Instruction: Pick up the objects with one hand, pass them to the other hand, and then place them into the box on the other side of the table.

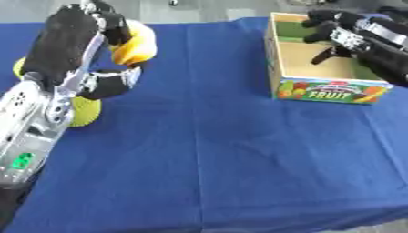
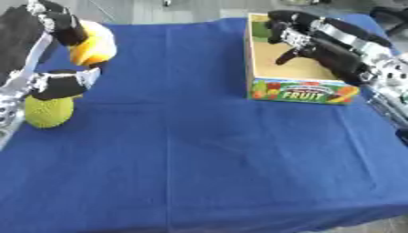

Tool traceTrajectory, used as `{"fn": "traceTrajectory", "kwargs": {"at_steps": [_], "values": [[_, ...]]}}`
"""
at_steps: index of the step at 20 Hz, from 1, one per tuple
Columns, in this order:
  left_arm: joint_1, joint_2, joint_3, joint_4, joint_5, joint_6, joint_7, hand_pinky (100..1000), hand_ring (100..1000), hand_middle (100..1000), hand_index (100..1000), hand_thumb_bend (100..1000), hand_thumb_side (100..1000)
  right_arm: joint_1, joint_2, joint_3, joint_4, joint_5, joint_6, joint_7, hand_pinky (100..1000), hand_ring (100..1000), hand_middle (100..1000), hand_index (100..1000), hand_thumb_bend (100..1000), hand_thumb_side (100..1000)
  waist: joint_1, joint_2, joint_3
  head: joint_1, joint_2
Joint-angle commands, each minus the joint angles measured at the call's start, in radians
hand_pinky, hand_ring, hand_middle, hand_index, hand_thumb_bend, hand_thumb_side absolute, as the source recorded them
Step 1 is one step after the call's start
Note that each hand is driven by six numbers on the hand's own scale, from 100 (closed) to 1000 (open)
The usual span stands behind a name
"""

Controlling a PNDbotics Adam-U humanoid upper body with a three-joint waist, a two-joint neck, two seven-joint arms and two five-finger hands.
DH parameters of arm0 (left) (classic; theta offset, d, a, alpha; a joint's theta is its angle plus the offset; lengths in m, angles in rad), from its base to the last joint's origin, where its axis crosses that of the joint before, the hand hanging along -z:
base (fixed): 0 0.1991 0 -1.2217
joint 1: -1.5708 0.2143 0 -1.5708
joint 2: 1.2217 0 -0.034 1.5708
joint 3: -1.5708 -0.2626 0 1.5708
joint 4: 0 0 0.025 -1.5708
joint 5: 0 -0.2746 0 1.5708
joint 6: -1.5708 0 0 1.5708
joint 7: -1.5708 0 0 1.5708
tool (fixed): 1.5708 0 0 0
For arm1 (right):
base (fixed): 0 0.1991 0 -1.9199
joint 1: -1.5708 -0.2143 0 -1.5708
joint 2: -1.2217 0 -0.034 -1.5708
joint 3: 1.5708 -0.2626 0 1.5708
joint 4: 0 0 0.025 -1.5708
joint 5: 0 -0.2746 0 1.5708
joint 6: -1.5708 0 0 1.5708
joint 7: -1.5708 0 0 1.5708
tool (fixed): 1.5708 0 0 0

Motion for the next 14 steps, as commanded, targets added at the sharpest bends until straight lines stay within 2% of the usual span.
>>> {"fn": "traceTrajectory", "kwargs": {"at_steps": [1, 4, 7, 14], "values": [[-0.022, 0.012, -0.005, -0.045, 0.046, -0.024, 0.062, 474, 414, 340, 439, 125, 100, -0.036, -0.052, 0.007, -0.018, -0.015, 0.009, 0.021, 707, 900, 930, 975, 100, 781, -0.016, -0.032, 0.001, -0.005, 0.006], [-0.032, 0.010, -0.015, -0.052, 0.082, -0.051, 0.089, 475, 414, 340, 439, 121, 100, -0.070, -0.066, 0.023, -0.018, -0.024, 0.019, 0.035, 704, 895, 924, 973, 100, 789, -0.018, -0.034, 0.004, -0.006, 0.006], [-0.046, 0.004, -0.026, -0.060, 0.105, -0.085, 0.095, 475, 415, 341, 439, 123, 100, -0.092, -0.073, 0.042, -0.018, -0.030, 0.055, 0.050, 706, 899, 928, 975, 100, 812, -0.020, -0.036, 0.008, -0.010, 0.006], [-0.086, -0.027, -0.060, -0.066, 0.130, -0.137, 0.061, 478, 418, 343, 441, 129, 100, -0.136, -0.053, 0.077, -0.018, -0.002, 0.104, 0.084, 711, 913, 937, 983, 100, 821, -0.019, -0.028, 0.025, -0.023, 0.005]]}}
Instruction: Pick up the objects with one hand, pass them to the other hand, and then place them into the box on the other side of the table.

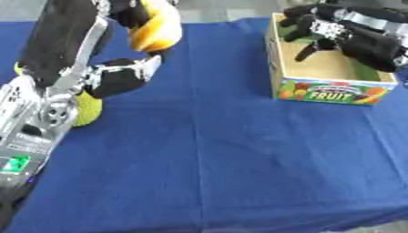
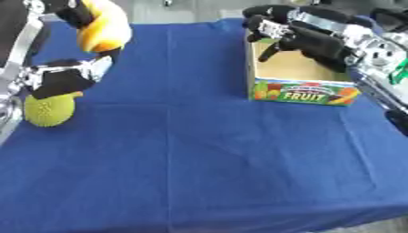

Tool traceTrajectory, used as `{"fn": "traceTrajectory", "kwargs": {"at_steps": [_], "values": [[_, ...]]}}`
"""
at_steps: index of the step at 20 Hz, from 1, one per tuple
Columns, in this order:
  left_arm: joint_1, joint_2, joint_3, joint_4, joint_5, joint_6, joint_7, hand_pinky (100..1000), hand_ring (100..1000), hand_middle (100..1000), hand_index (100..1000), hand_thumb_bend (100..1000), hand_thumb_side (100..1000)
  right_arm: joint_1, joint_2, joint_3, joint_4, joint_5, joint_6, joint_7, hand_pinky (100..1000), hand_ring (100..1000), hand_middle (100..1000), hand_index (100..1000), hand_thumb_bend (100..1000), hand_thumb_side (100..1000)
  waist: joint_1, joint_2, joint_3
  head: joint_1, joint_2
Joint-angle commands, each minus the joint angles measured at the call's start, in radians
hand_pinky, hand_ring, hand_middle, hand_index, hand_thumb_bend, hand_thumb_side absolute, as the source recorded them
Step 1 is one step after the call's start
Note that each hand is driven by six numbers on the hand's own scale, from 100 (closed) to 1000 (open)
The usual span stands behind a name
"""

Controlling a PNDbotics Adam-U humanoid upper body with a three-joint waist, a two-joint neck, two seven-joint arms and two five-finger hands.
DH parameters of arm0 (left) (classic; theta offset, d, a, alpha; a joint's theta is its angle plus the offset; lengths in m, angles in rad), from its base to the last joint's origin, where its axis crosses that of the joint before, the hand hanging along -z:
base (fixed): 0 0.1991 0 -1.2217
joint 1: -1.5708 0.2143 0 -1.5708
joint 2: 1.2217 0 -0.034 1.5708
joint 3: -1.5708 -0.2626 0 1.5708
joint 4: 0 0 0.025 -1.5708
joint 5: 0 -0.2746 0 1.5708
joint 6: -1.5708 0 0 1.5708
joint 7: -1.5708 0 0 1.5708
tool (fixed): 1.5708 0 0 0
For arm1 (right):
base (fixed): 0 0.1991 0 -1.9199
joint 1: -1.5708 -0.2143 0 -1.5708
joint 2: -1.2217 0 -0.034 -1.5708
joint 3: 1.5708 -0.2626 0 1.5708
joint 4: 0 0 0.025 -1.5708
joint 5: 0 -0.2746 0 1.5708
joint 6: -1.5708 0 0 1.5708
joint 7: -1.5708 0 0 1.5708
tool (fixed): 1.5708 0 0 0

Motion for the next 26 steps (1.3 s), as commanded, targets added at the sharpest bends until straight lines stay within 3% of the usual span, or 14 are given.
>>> {"fn": "traceTrajectory", "kwargs": {"at_steps": [1, 6, 11, 14, 17, 19, 25, 26], "values": [[-0.031, -0.013, -0.009, -0.009, 0.006, -0.023, -0.014, 478, 419, 344, 441, 132, 100, -0.025, -0.016, 0.001, -0.015, 0.012, 0.021, 0.013, 711, 915, 938, 983, 100, 827, -0.012, -0.027, 0.005, -0.006, 0.004], [-0.044, -0.050, -0.026, 0.021, -0.029, -0.067, -0.020, 480, 423, 349, 445, 146, 100, -0.046, 0.002, 0.011, -0.015, 0.018, 0.055, 0.029, 712, 917, 938, 980, 100, 799, -0.011, -0.023, 0.016, -0.018, -0.008], [-0.052, -0.083, -0.041, 0.061, -0.071, -0.109, -0.016, 482, 426, 354, 447, 156, 100, -0.069, 0.020, 0.019, -0.015, 0.016, 0.066, 0.051, 720, 924, 932, 973, 100, 703, -0.011, -0.020, 0.022, -0.025, -0.014], [-0.058, -0.101, -0.048, 0.078, -0.095, -0.131, -0.010, 484, 428, 356, 449, 161, 100, -0.081, 0.033, 0.024, -0.015, 0.019, 0.075, 0.072, 722, 919, 922, 968, 100, 602, -0.012, -0.020, 0.025, -0.026, -0.019], [-0.060, -0.113, -0.052, 0.096, -0.108, -0.140, -0.006, 484, 427, 355, 448, 159, 100, -0.090, 0.044, 0.023, -0.015, 0.010, 0.082, 0.078, 716, 907, 905, 956, 100, 400, -0.012, -0.020, 0.025, -0.025, -0.024], [-0.061, -0.120, -0.054, 0.106, -0.114, -0.144, -0.001, 484, 427, 355, 448, 161, 100, -0.097, 0.050, 0.025, -0.015, 0.003, 0.088, 0.081, 717, 904, 901, 953, 100, 337, -0.012, -0.019, 0.026, -0.023, -0.028], [-0.065, -0.132, -0.059, 0.119, -0.131, -0.153, 0.005, 484, 428, 357, 449, 165, 100, -0.108, 0.061, 0.028, -0.015, -0.003, 0.107, 0.099, 717, 903, 900, 952, 100, 330, -0.012, -0.018, 0.027, -0.023, -0.035], [-0.069, -0.136, -0.061, 0.118, -0.135, -0.157, 0.004, 486, 433, 363, 454, 184, 100, -0.109, 0.065, 0.032, -0.015, -0.004, 0.110, 0.102, 717, 900, 895, 950, 100, 393, -0.012, -0.017, 0.027, -0.024, -0.032]]}}
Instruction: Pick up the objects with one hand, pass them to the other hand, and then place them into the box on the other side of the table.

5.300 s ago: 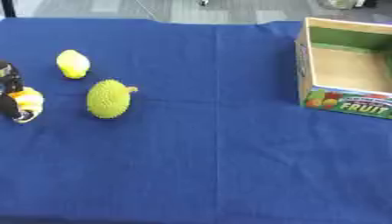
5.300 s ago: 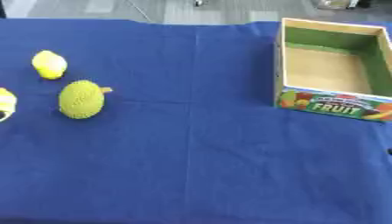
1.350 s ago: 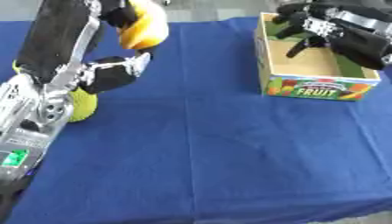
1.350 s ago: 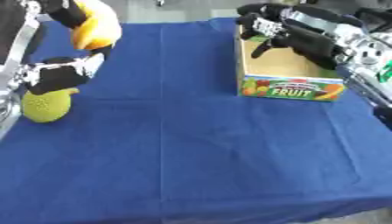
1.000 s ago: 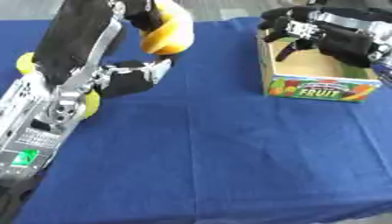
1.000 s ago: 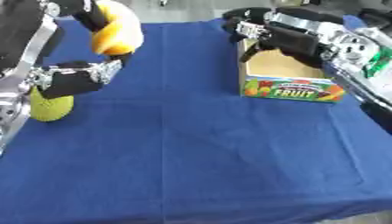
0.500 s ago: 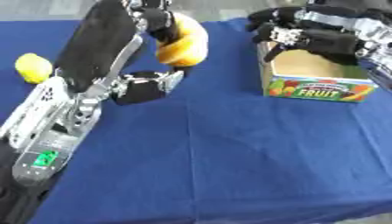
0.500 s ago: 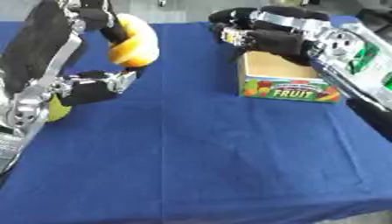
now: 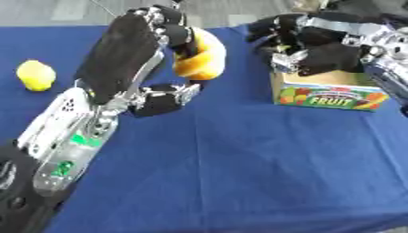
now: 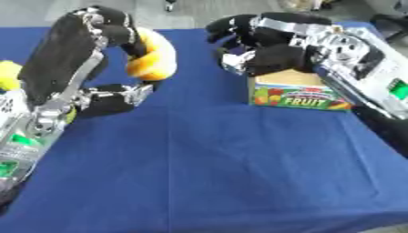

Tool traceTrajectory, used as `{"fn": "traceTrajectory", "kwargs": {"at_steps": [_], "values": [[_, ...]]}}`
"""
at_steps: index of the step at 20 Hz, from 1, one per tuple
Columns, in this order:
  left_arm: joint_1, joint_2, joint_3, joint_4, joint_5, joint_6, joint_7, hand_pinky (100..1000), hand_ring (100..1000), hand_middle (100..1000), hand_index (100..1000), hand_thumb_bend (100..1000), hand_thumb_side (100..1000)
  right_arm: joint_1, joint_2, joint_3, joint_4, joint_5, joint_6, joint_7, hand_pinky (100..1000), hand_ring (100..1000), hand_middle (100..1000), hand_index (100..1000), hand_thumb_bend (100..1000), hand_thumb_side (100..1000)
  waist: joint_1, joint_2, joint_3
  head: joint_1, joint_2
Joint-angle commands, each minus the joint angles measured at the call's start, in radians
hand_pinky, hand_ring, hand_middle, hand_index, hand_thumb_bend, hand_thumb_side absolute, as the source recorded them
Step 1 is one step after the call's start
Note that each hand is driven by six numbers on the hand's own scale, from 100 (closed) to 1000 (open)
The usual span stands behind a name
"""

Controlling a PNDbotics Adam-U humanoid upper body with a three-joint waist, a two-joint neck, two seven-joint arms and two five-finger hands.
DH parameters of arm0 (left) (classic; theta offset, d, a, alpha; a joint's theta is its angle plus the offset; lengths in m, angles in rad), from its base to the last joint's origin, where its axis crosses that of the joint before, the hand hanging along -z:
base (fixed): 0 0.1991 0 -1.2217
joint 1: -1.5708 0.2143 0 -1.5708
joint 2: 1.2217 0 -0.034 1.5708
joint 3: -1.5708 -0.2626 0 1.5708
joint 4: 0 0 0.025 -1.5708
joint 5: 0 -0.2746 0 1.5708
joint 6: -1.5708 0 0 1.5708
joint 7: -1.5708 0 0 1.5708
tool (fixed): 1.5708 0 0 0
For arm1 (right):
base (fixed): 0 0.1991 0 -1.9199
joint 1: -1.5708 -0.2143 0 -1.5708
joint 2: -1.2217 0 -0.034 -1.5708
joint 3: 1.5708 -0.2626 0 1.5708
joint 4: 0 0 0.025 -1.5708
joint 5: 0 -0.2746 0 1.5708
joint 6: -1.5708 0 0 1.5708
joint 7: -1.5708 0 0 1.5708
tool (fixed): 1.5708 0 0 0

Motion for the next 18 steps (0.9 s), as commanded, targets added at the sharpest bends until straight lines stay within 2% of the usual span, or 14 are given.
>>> {"fn": "traceTrajectory", "kwargs": {"at_steps": [1, 3, 6, 10, 18], "values": [[-0.029, -0.011, -0.003, -0.009, -0.017, -0.015, 0.000, 486, 433, 363, 454, 185, 100, -0.020, -0.008, -0.002, -0.015, -0.006, 0.013, 0.012, 717, 899, 894, 950, 100, 404, -0.013, -0.015, 0.002, -0.004, -0.008], [-0.032, -0.023, -0.007, -0.005, -0.039, -0.029, -0.002, 488, 436, 367, 457, 197, 100, -0.027, -0.001, -0.001, -0.015, -0.006, 0.025, 0.023, 719, 901, 896, 954, 100, 418, -0.013, -0.013, 0.002, -0.007, -0.003], [-0.034, -0.035, -0.014, 0.002, -0.072, -0.052, -0.004, 489, 438, 370, 459, 206, 100, -0.035, 0.010, 0.005, -0.015, -0.005, 0.031, 0.048, 733, 914, 904, 965, 100, 500, -0.015, -0.011, 0.001, -0.011, 0.004], [-0.031, -0.050, -0.019, 0.020, -0.098, -0.067, 0.004, 488, 438, 370, 459, 210, 100, -0.043, 0.028, 0.018, -0.015, 0.024, 0.035, 0.094, 740, 918, 904, 972, 100, 542, -0.016, -0.008, 0.000, -0.021, 0.010], [-0.036, -0.073, -0.020, 0.064, -0.137, -0.077, 0.015, 487, 438, 359, 460, 216, 100, -0.040, 0.045, 0.019, -0.015, 0.025, 0.052, 0.133, 741, 917, 903, 975, 100, 558, -0.016, -0.006, -0.001, -0.013, 0.012]]}}
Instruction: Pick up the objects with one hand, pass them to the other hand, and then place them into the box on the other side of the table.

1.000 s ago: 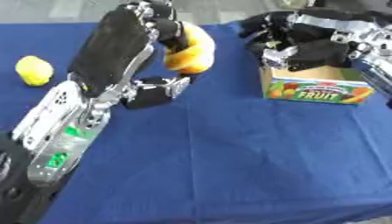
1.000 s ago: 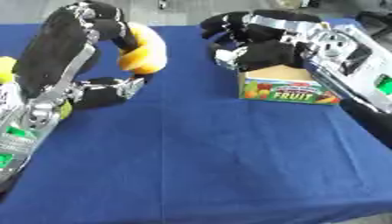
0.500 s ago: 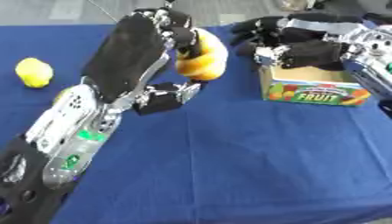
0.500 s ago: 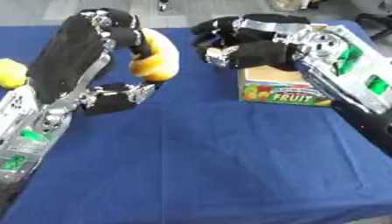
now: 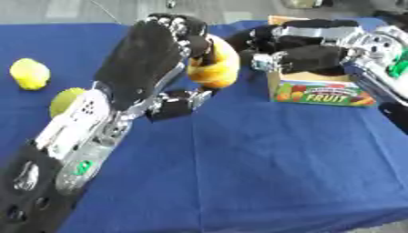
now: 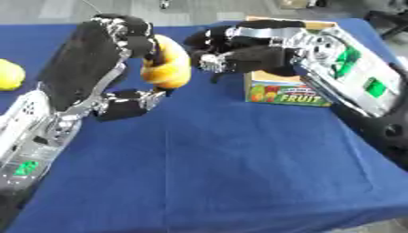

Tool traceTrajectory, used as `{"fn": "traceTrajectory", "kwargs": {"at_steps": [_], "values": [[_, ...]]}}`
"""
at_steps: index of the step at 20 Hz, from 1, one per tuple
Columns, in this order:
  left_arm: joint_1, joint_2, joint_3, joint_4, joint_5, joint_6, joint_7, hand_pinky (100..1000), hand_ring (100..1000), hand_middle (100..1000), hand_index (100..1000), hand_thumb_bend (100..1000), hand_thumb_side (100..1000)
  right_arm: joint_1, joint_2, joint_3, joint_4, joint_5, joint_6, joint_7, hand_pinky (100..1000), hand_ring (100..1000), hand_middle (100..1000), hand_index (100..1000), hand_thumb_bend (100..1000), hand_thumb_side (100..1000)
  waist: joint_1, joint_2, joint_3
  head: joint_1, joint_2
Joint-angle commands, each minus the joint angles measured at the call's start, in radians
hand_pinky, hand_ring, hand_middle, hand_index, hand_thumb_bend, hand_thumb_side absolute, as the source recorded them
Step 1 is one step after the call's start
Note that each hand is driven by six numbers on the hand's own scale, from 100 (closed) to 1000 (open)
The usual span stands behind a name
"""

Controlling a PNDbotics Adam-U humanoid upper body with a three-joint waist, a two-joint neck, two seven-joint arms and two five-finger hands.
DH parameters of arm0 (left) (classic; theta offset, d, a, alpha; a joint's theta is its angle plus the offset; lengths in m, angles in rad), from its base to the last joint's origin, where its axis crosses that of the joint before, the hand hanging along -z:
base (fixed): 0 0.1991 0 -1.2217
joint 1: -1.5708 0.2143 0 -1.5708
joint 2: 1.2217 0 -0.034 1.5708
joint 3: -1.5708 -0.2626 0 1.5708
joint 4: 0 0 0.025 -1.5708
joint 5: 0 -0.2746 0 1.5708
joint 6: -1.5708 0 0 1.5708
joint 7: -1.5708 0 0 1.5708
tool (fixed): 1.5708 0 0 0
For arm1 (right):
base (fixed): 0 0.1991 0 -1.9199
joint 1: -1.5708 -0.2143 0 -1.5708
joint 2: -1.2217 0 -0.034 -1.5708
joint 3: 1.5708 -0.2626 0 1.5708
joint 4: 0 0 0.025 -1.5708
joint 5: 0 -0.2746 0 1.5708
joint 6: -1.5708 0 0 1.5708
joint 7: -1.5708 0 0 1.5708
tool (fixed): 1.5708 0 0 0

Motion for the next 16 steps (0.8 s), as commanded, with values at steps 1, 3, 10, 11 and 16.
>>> {"fn": "traceTrajectory", "kwargs": {"at_steps": [1, 3, 10, 11, 16], "values": [[-0.021, -0.006, 0.005, 0.010, -0.015, -0.003, 0.008, 488, 438, 360, 460, 217, 100, -0.013, -0.015, -0.013, -0.015, -0.008, 0.001, 0.011, 741, 917, 903, 976, 100, 558, -0.012, -0.006, -0.002, 0.004, 0.001], [-0.020, -0.009, 0.006, 0.021, -0.024, -0.003, 0.013, 487, 438, 362, 460, 218, 100, -0.013, -0.015, -0.014, -0.015, -0.017, 0.000, 0.015, 741, 916, 902, 976, 100, 557, -0.011, -0.005, -0.003, 0.005, 0.002], [-0.019, -0.015, 0.009, 0.052, -0.057, -0.008, 0.023, 487, 440, 370, 462, 231, 100, -0.012, -0.014, -0.016, -0.015, -0.034, -0.012, 0.036, 743, 917, 903, 977, 100, 553, -0.011, -0.004, -0.007, 0.007, 0.001], [-0.018, -0.015, 0.009, 0.056, -0.061, -0.010, 0.024, 487, 440, 371, 462, 230, 100, -0.012, -0.015, -0.018, -0.015, -0.035, -0.015, 0.037, 743, 917, 903, 978, 100, 556, -0.010, -0.004, -0.008, 0.008, 0.000], [-0.020, -0.023, 0.009, 0.067, -0.077, -0.016, 0.034, 489, 441, 370, 464, 237, 100, -0.014, -0.012, -0.015, -0.015, -0.034, -0.022, 0.051, 741, 914, 899, 974, 100, 568, -0.011, -0.002, -0.008, 0.005, -0.004]]}}
